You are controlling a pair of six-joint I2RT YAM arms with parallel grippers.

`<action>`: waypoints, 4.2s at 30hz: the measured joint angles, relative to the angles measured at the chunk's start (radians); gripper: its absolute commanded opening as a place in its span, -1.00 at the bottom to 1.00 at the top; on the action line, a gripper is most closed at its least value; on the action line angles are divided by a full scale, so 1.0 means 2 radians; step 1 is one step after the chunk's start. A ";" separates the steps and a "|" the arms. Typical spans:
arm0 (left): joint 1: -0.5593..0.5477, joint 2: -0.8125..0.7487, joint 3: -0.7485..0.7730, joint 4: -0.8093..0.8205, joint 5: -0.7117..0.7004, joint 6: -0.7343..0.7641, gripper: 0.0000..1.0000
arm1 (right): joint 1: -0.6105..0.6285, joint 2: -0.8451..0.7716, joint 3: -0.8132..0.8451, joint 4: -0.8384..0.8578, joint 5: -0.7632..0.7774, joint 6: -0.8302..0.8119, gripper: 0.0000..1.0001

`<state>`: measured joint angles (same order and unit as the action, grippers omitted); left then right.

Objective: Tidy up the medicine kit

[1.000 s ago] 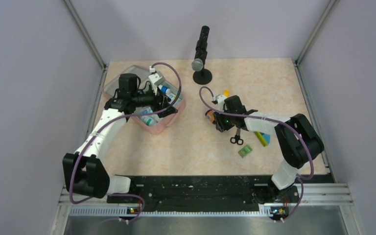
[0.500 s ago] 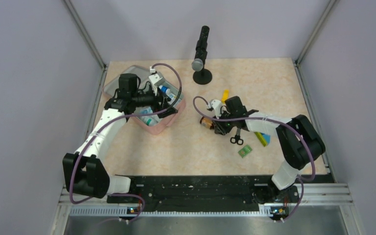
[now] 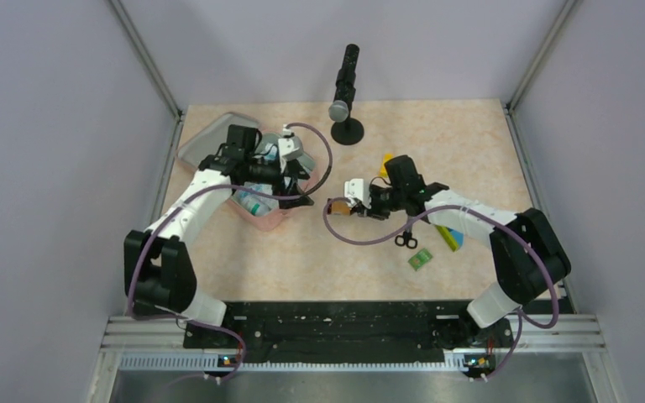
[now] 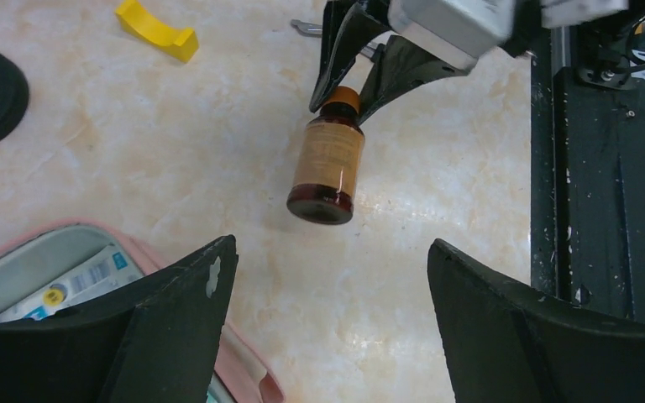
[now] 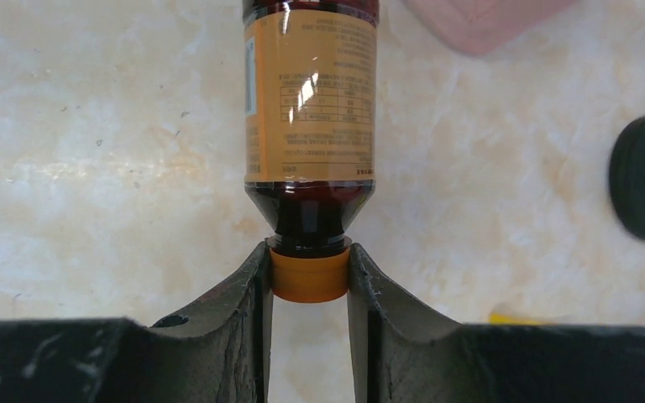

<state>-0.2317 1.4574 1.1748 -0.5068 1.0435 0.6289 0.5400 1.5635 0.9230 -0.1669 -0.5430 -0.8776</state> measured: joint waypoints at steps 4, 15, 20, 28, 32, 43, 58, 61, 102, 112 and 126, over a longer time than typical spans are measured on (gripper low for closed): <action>-0.024 0.062 0.043 -0.024 -0.005 -0.004 0.80 | 0.021 0.000 0.022 0.003 0.014 -0.062 -1.00; -0.038 0.168 0.130 -0.060 0.006 -0.112 0.45 | 0.056 -0.013 0.019 0.072 0.058 -0.168 -1.00; -0.038 0.239 0.203 -0.149 0.039 -0.115 0.38 | 0.056 -0.025 -0.001 0.147 0.064 -0.195 -1.00; -0.038 0.315 0.303 -0.311 0.075 -0.029 -0.08 | 0.056 -0.025 -0.010 0.179 0.064 -0.226 -0.79; -0.035 0.317 0.312 -0.345 0.073 0.017 -0.15 | 0.059 -0.025 -0.009 0.180 0.056 -0.226 0.01; 0.020 0.267 0.316 -0.472 -0.044 0.284 -0.11 | 0.030 -0.119 -0.031 0.032 0.061 -0.147 0.37; 0.118 0.240 0.329 -0.466 -0.372 0.648 -0.04 | 0.025 -0.183 -0.078 -0.044 0.058 0.035 0.34; 0.122 0.255 0.329 -0.447 -0.416 0.682 -0.03 | 0.025 -0.191 -0.084 -0.046 0.060 0.047 0.34; 0.096 0.326 0.334 -0.416 -0.525 0.721 -0.01 | 0.019 -0.199 -0.098 -0.042 0.054 0.082 0.34; 0.085 0.334 0.334 -0.417 -0.556 0.721 -0.34 | 0.015 -0.198 -0.098 -0.042 0.054 0.083 0.34; 0.093 0.328 0.344 -0.469 -0.500 0.722 -0.52 | 0.013 -0.197 -0.098 -0.041 0.050 0.087 0.34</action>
<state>-0.0456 2.1136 1.8626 -1.4445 0.0437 2.0720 0.5663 1.1690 0.7261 -0.2489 -0.4427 -0.7044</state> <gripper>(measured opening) 0.432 0.672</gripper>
